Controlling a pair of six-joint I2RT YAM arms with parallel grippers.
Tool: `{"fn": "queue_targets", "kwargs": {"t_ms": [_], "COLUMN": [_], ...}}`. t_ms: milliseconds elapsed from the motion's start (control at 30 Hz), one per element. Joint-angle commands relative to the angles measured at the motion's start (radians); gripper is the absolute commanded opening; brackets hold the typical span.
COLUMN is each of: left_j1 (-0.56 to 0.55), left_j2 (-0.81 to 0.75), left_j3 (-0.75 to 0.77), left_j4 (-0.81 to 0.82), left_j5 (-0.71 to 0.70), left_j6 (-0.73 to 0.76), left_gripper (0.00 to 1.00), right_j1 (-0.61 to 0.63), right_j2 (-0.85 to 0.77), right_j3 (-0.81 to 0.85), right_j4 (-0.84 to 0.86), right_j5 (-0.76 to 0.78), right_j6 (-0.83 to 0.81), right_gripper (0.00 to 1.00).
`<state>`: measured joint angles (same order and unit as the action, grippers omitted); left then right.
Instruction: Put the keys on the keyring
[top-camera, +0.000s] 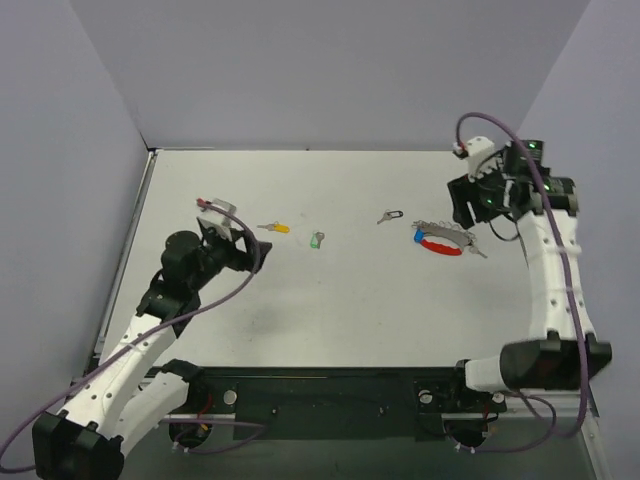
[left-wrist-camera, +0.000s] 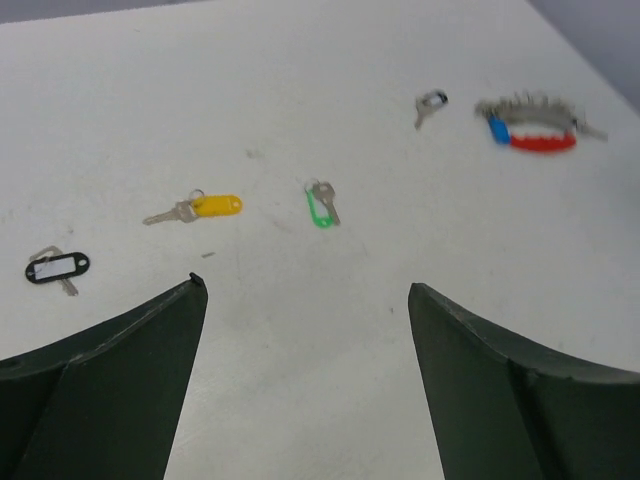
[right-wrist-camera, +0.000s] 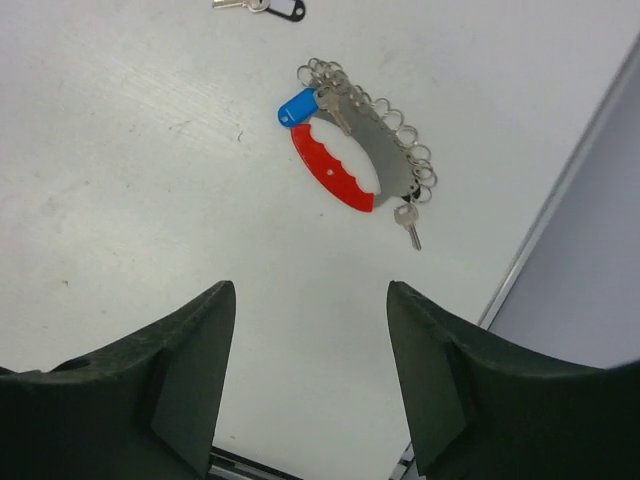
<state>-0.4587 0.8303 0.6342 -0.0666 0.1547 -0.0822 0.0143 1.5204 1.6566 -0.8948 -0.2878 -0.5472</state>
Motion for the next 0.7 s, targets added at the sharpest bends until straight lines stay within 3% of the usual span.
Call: {"fn": "queue_targets", "kwargs": {"t_ms": [0, 67, 167, 200, 233, 367, 667], "left_j1": [0.254, 0.327, 0.331, 0.331, 0.331, 0.325, 0.318], "left_j2": [0.019, 0.035, 0.078, 0.088, 0.110, 0.121, 0.040], "left_j3": [0.045, 0.082, 0.212, 0.249, 0.315, 0.433, 0.490], "left_j4": [0.276, 0.289, 0.173, 0.096, 0.030, -0.180, -0.295], "left_j5": [0.178, 0.209, 0.204, 0.204, 0.201, 0.186, 0.166], "left_j6": [-0.471, -0.568, -0.503, -0.492, -0.452, -0.372, -0.295], "left_gripper": [0.93, 0.93, 0.93, 0.93, 0.93, 0.93, 0.94], "right_j1": [-0.149, -0.180, -0.206, -0.206, -0.208, -0.212, -0.212], "right_j2": [-0.316, -0.490, -0.623, -0.664, -0.677, -0.713, -0.723], "right_j3": [-0.281, -0.392, -0.469, -0.468, -0.453, -0.385, -0.345], "right_j4": [0.191, 0.301, 0.373, 0.372, 0.369, 0.321, 0.309], "right_j5": [-0.304, -0.277, -0.180, -0.081, -0.042, 0.022, 0.093], "right_j6": [0.176, 0.286, 0.446, 0.546, 0.597, 0.722, 0.793], "right_gripper": [0.62, 0.77, 0.84, 0.93, 0.96, 0.98, 0.98]}}
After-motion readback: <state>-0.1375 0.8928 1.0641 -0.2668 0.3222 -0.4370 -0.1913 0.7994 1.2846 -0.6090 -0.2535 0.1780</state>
